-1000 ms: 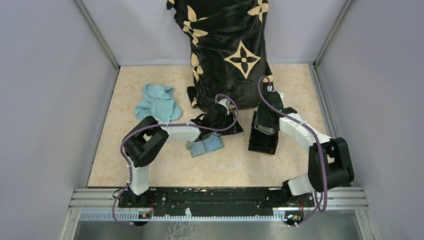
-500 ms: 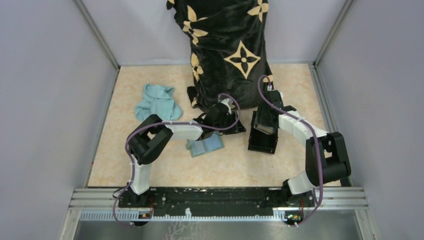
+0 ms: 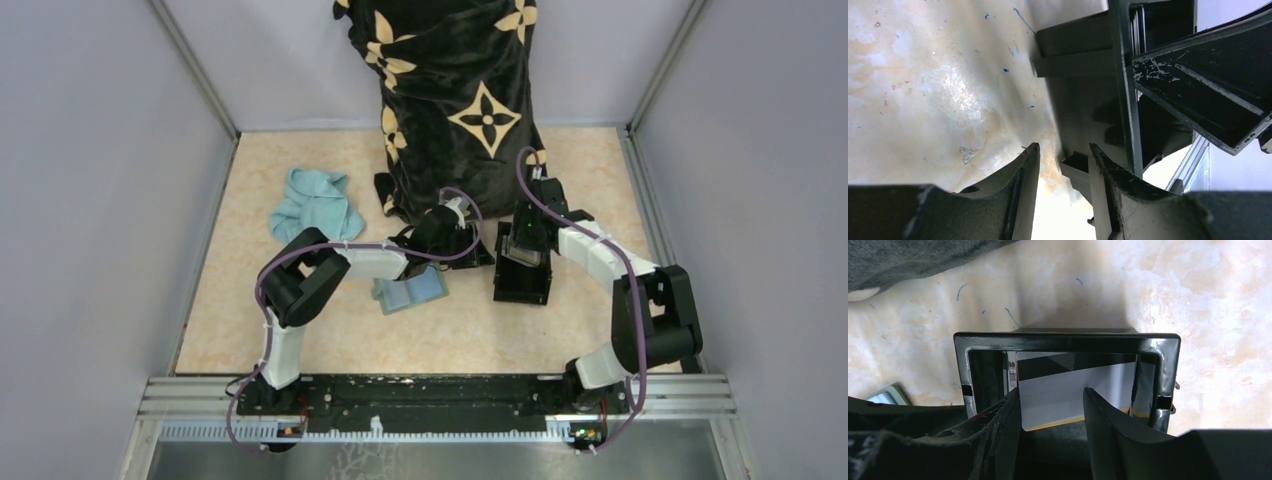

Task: Put the credit cards into the card holder
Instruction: Pick up the credit card from the storage box, then insert the credit card into the card holder.

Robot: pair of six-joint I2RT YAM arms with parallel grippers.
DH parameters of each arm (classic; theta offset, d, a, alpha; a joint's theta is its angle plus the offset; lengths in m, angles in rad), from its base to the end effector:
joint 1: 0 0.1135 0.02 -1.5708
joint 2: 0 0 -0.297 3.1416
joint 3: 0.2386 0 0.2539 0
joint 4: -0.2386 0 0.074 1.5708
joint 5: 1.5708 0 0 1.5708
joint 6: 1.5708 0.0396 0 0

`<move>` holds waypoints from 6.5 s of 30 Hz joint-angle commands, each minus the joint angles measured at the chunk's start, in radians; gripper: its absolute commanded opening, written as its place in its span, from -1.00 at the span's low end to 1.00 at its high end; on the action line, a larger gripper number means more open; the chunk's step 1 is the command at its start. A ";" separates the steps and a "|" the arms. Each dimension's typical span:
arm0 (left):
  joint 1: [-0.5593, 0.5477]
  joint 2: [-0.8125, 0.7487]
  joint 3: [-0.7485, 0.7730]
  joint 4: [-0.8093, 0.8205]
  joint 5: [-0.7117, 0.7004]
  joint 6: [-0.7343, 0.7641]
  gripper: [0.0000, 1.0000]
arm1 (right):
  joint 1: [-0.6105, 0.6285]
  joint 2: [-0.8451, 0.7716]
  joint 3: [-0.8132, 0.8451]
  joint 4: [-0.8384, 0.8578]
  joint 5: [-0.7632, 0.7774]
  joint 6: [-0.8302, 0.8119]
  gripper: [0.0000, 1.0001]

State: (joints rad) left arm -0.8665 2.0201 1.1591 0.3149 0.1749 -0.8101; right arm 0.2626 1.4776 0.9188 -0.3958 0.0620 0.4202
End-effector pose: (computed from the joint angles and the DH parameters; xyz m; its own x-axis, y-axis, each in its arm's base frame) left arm 0.2873 -0.3488 0.1743 -0.8452 -0.1069 -0.5237 0.3402 0.6481 -0.6813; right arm 0.2894 0.0752 0.2366 -0.8111 0.2036 -0.5483 0.1165 0.9749 0.1896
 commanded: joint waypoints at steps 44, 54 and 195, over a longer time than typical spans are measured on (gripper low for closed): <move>0.006 -0.065 -0.028 0.020 -0.013 0.027 -0.02 | -0.007 -0.168 0.099 -0.155 0.175 -0.063 -0.81; 0.006 -0.192 -0.098 -0.040 -0.108 0.075 0.04 | 0.027 -0.233 0.133 -0.220 0.282 -0.093 -1.00; 0.191 -0.706 -0.975 0.447 -0.295 -0.295 -1.00 | 0.419 0.127 0.020 0.290 -0.036 0.014 -0.68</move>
State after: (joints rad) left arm -0.6636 1.2926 0.1795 0.7021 -0.0883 -1.0847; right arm 0.6670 1.5852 0.8867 -0.1619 0.0044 0.4458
